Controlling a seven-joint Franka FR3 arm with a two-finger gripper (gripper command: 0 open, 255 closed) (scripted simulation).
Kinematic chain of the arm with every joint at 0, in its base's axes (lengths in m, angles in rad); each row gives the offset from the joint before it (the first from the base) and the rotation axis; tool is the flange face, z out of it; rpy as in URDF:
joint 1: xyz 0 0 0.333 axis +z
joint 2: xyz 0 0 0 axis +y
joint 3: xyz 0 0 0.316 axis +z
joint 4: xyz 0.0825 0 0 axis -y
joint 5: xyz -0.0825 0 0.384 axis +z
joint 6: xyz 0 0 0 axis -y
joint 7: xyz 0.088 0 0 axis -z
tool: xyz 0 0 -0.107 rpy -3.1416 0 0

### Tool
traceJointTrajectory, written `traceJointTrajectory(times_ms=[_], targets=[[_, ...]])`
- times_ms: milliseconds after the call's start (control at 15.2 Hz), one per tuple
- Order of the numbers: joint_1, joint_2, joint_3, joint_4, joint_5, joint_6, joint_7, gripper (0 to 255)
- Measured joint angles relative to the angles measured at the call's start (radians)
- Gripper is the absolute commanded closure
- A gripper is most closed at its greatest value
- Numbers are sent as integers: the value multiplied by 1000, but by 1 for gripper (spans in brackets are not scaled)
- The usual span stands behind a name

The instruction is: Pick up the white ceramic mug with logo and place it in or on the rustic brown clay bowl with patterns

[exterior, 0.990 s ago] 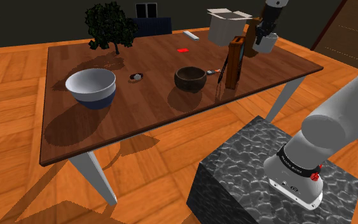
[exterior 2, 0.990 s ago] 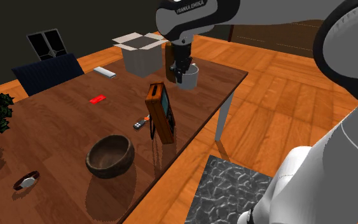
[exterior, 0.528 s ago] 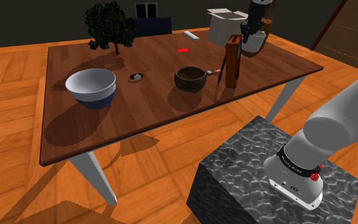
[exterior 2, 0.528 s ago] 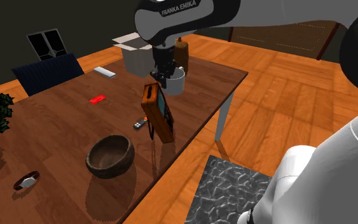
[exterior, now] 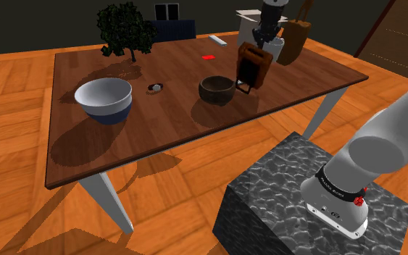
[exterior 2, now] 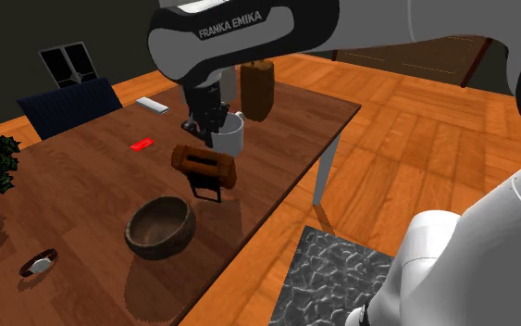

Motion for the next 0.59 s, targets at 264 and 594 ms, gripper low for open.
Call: traceJointTrajectory(times_ms=[264,594], targets=[[41,29,53,40,8,-18,89,255],[95,80,119,105,14,-40,207,255]])
